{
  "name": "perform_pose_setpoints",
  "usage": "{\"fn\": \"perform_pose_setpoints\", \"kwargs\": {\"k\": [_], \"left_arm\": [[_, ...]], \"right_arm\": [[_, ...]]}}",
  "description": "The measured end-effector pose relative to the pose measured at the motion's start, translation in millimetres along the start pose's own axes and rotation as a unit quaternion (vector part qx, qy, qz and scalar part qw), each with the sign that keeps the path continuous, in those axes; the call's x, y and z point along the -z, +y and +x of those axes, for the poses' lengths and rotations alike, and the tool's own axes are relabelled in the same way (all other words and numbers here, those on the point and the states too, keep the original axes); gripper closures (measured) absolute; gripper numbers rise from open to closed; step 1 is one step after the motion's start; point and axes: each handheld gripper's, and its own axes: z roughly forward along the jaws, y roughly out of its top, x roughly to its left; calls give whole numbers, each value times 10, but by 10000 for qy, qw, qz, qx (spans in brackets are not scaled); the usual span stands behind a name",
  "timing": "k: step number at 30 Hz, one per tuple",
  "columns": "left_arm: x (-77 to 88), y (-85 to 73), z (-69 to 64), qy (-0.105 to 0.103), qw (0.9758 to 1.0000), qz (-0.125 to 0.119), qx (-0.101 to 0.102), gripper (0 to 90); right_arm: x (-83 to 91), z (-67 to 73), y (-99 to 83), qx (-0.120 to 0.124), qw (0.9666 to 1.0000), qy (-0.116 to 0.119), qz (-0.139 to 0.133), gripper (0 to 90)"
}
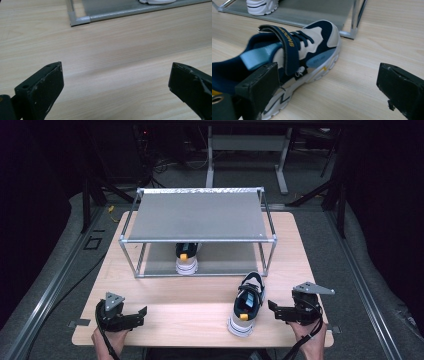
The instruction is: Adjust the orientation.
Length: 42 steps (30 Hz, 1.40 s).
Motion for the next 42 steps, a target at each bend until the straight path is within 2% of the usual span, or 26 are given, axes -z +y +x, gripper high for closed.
{"fn": "perform_pose_setpoints", "kwargs": {"k": [4, 7, 12, 14, 15, 16, 18, 19, 21, 22, 23, 24, 25, 26, 27, 28, 31, 36, 42], "left_arm": [[5, -15, 24, 14, 10000, 22, 35, 0], [0, -21, 31, 3, 10000, 49, 51, 0], [-26, -9, 5, -33, 10000, 68, 24, 0], [-38, -2, -6, -61, 9999, 84, 10, 0], [-41, 1, -15, -65, 9999, 88, 10, 0], [-43, 8, -32, -107, 9999, 92, -7, 0], [-44, 12, -38, -119, 9999, 101, -27, 0], [-48, 20, -43, -135, 9999, 94, -26, 0], [-52, 22, -44, -141, 9999, 86, -18, 0], [-54, 24, -43, -136, 9999, 95, -17, 0], [-57, 25, -43, -146, 9998, 98, -13, 0], [-57, 26, -44, -146, 9998, 109, -18, 0], [-59, 25, -44, -159, 9998, 107, -14, 0], [-61, 25, -41, -167, 9998, 133, -23, 0], [-61, 25, -41, -167, 9998, 133, -23, 0], [-63, 24, -40, -165, 9998, 140, -23, 0], [-71, 17, -40, -183, 9998, 120, -5, 0], [-76, 12, -52, -191, 9997, 144, -10, 0], [-67, 13, -53, -183, 9998, 111, -18, 0]], "right_arm": [[-5, 82, 68, 60, 10000, 52, 26, 68], [-27, 165, 125, 118, 9999, 100, 30, 114], [-137, 284, 184, 154, 9994, 271, 131, 178], [-187, 334, 198, 185, 9986, 455, 217, 205], [-205, 372, 204, 224, 9989, 337, 252, 212], [-241, 421, 209, 235, 9983, 483, 246, 215], [-258, 444, 211, 233, 9981, 502, 283, 212], [-296, 485, 215, 276, 9975, 517, 385, 198], [-320, 506, 214, 301, 9973, 501, 442, 193], [-371, 537, 203, 352, 9971, 397, 545, 201], [-371, 537, 203, 352, 9971, 397, 545, 201], [-404, 536, 186, 349, 9967, 305, 667, 224], [-404, 536, 186, 349, 9967, 305, 667, 224], [-430, 514, 161, 281, 9964, 329, 728, 289], [-430, 514, 161, 281, 9964, 329, 728, 289], [-446, 494, 139, 263, 9957, 341, 823, 343], [-446, 480, 118, 233, 9955, 381, 834, 371], [-429, 440, 116, 294, 9953, 437, 810, 436], [-425, 404, 141, 457, 9936, 544, 878, 501]]}}
